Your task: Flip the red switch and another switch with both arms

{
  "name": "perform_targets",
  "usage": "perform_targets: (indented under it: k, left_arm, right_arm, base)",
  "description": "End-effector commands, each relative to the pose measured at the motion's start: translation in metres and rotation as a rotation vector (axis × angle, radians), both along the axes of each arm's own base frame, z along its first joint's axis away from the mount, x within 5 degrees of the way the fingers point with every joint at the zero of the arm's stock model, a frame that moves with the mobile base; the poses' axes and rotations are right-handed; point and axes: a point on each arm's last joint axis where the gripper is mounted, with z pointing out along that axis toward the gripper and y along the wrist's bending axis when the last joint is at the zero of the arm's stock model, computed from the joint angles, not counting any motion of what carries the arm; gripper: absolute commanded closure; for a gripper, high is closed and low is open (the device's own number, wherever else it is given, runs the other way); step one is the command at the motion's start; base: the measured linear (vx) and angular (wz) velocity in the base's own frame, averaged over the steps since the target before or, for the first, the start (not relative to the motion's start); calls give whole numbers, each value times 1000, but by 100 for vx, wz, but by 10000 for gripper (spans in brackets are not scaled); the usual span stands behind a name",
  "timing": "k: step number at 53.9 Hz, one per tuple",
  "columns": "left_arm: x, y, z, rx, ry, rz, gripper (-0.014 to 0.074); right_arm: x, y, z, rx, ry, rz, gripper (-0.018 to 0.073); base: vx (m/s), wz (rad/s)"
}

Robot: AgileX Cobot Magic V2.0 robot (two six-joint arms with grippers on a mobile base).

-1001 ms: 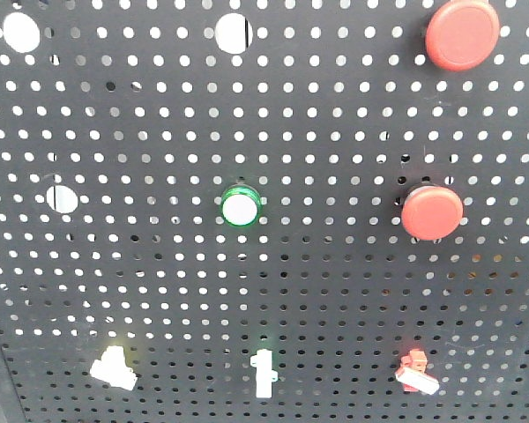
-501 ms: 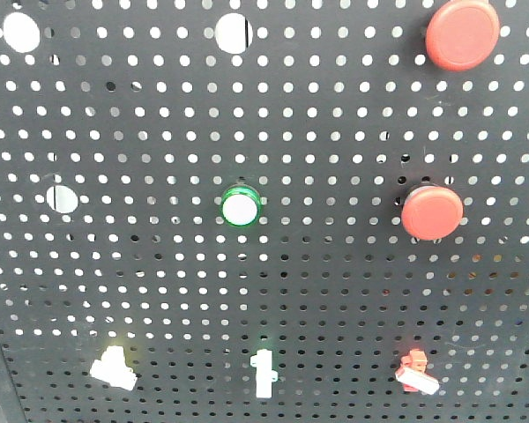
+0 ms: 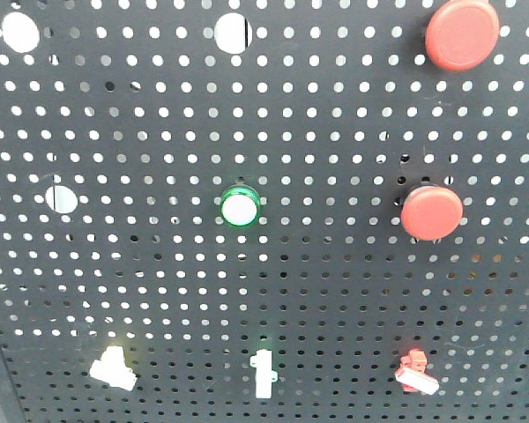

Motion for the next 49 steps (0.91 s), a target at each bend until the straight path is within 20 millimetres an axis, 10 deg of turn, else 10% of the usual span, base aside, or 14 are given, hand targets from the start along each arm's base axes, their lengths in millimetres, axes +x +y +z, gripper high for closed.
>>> perform_targets:
  k: [1,17,49]
  left_arm:
    - [20,-2,36,31,59,10,594]
    - [64,-7,63,33,186,4,594]
    - [85,-39,36,82,352,-280,594]
  right_arm:
    - [10,-1,35,-54,10,-18,566]
    - [28,0,40,-14,85,8,566]
    - [32,3,37,96,125,73,566]
  base:
    - [0,1]
    - [0,0]
    - [0,0]
